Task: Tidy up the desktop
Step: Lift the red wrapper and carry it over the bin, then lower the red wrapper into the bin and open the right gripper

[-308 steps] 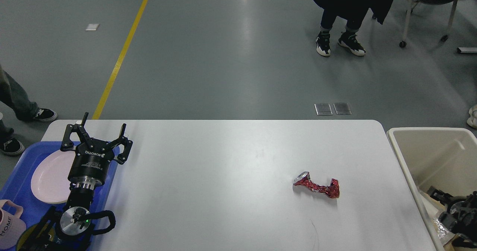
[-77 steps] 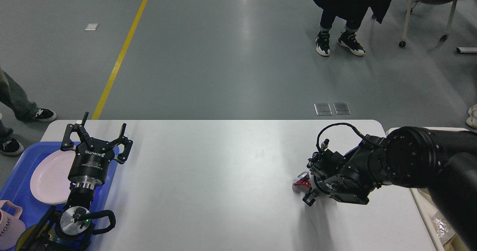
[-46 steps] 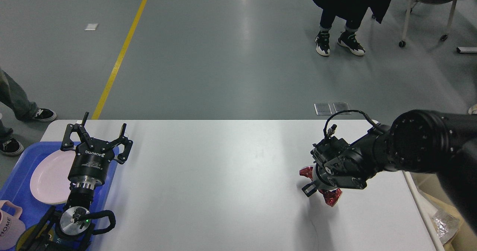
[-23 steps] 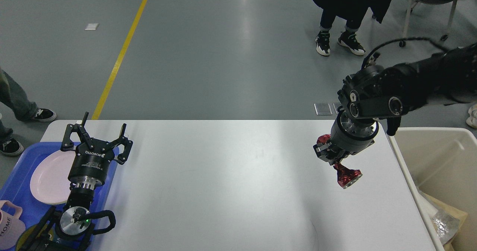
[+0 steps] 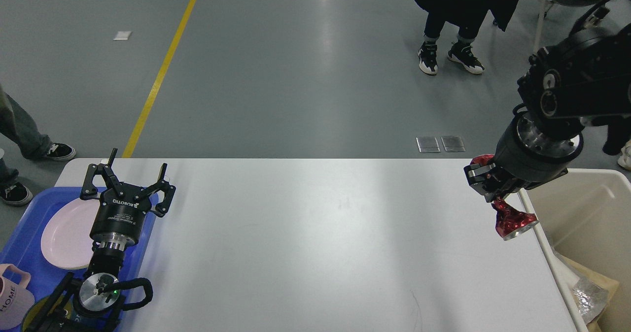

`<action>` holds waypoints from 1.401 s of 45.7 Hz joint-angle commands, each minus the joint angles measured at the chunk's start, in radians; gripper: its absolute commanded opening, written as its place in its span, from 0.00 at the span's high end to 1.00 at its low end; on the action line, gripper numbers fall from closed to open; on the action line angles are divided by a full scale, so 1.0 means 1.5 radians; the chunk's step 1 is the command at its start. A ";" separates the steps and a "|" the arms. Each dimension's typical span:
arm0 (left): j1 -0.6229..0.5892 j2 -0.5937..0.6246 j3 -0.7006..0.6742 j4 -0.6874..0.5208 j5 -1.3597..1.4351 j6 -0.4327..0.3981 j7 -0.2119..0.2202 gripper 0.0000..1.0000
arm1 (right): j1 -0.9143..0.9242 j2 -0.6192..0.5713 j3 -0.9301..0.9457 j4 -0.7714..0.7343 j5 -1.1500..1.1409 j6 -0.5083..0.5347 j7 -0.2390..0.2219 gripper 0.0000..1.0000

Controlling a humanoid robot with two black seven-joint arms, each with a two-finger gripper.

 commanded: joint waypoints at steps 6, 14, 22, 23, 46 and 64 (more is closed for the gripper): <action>0.001 0.000 0.000 0.000 0.000 0.000 -0.001 0.04 | 0.015 -0.003 -0.048 -0.001 0.003 0.003 0.055 1.00; 0.001 0.000 0.000 0.000 0.000 0.000 -0.001 0.04 | 0.002 -0.042 -0.077 -0.021 0.022 0.001 0.054 1.00; 0.001 0.000 0.000 0.000 -0.001 0.000 -0.001 0.04 | -0.090 -0.158 -0.130 -0.132 0.028 -0.005 0.053 1.00; 0.001 0.000 0.000 0.000 0.000 0.000 -0.001 0.04 | -0.107 -0.177 -0.130 -0.154 0.029 -0.005 0.053 1.00; 0.001 0.000 0.000 0.000 0.000 0.000 -0.001 0.04 | -0.787 -0.365 0.236 -0.755 0.043 -0.058 0.053 1.00; 0.001 0.000 0.000 0.000 0.000 0.000 -0.001 0.04 | -1.140 -0.195 0.399 -1.002 0.057 -0.322 0.042 1.00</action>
